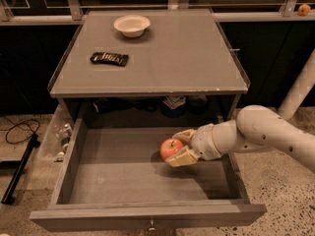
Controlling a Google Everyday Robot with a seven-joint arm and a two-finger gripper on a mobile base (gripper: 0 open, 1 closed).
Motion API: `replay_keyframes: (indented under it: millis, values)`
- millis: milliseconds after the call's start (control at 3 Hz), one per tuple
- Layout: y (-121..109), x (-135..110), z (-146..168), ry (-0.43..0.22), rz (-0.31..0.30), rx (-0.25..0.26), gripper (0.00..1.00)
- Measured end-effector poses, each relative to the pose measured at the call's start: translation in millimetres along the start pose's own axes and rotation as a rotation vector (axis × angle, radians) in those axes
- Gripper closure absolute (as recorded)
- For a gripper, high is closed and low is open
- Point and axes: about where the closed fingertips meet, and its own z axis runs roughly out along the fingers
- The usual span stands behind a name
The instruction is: Place apple into top drawer
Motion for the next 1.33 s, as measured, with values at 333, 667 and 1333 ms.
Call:
replay_keyframes:
  millis: [333,667,1333]
  values:
    - [-3,13,32,0.022,-0.049,0.021,1.0]
    - [-7,27,50,0.024,-0.075,0.08,1.0]
    - [-8,26,50,0.022,-0.077,0.086,0.81]
